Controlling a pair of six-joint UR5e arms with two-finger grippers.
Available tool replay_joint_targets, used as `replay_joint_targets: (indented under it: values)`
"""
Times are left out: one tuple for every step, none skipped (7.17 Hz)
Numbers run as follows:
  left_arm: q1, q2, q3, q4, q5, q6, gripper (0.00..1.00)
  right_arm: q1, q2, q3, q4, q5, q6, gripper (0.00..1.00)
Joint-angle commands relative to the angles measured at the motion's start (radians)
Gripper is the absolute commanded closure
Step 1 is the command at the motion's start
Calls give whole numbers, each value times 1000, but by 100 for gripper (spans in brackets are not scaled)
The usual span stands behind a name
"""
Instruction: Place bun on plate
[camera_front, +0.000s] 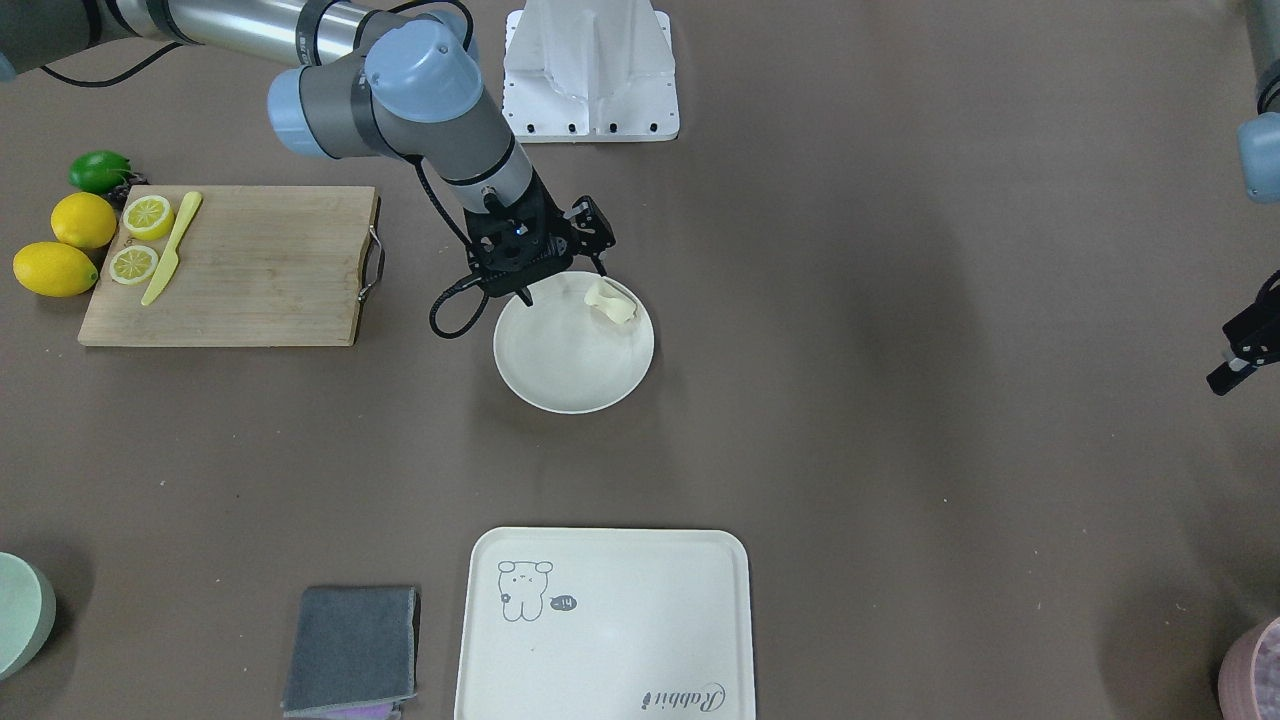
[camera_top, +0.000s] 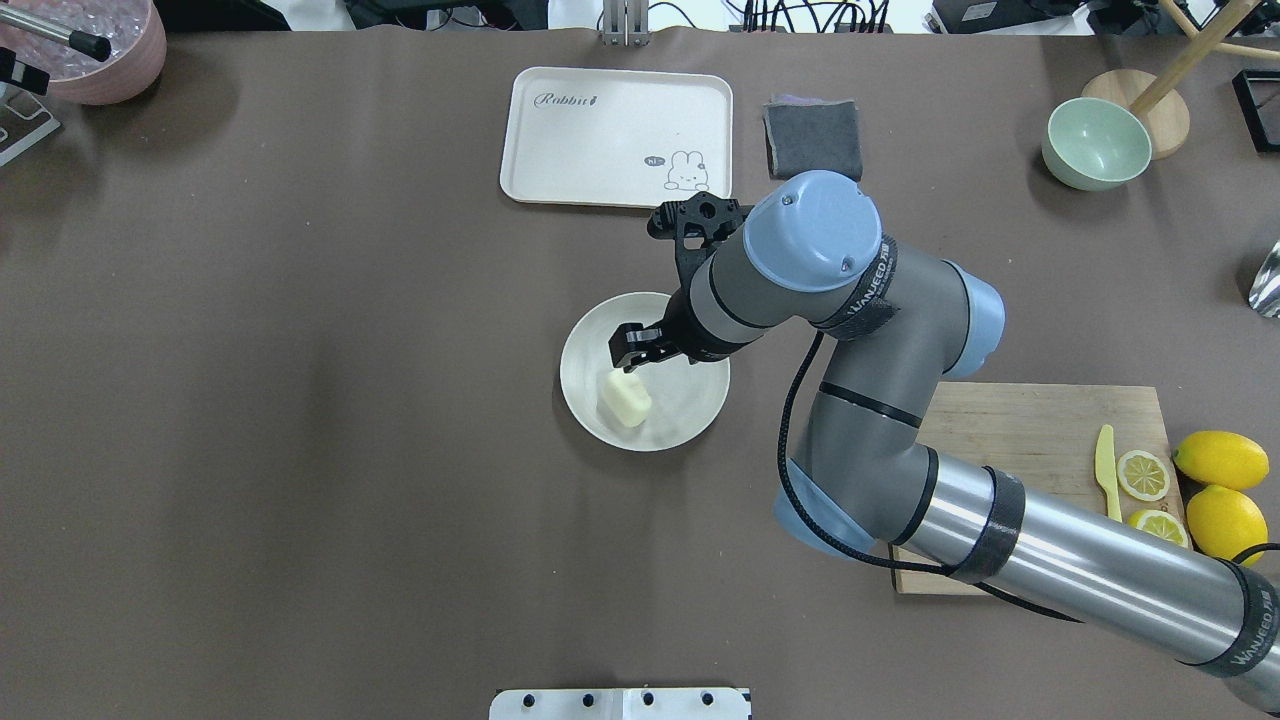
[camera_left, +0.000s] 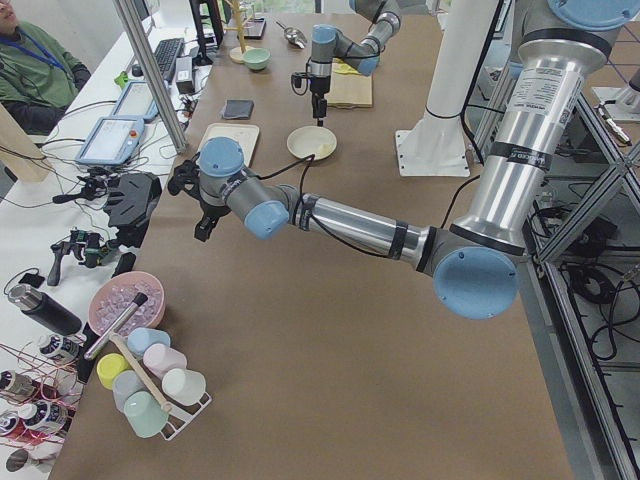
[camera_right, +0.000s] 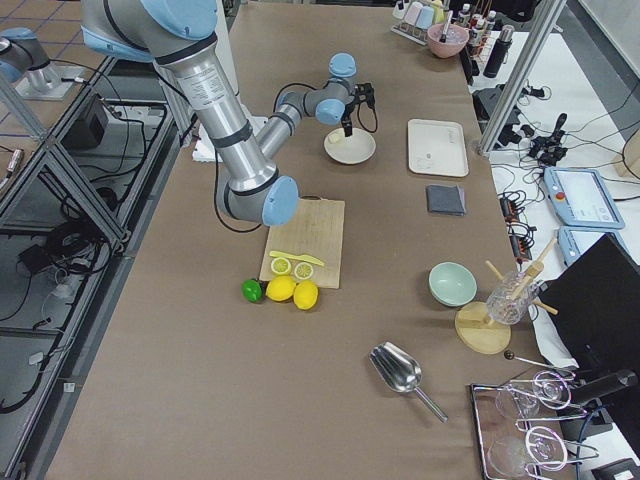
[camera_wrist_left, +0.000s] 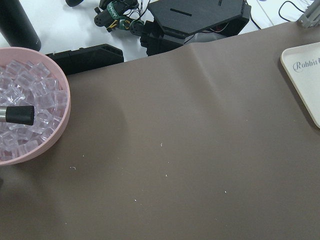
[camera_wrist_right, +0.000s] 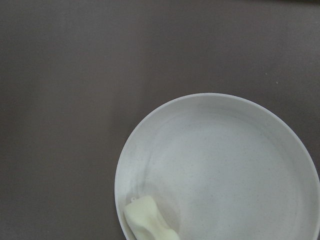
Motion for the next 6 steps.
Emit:
replay_joint_targets:
  values:
    - [-1,1,2,2,-1,-2,2,30,-7,13,36,6,-1,0]
    - [-3,1,-2,2,-1,-2,2,70,-29,26,26,7,9,0]
    - [-9,1,1,9,0,-8,2,111,-75,35,25,0,13,0]
    - [-18,-1,4,14,3,-10,2,189,-96,26,16,19,-4,0]
    - [-33,-9,4,17,3,-16,2,278,-100,21,-29,66,-42,0]
    - [-39,-41,43,20,3,-15,2,399,-107,20,-133,163,-190,0]
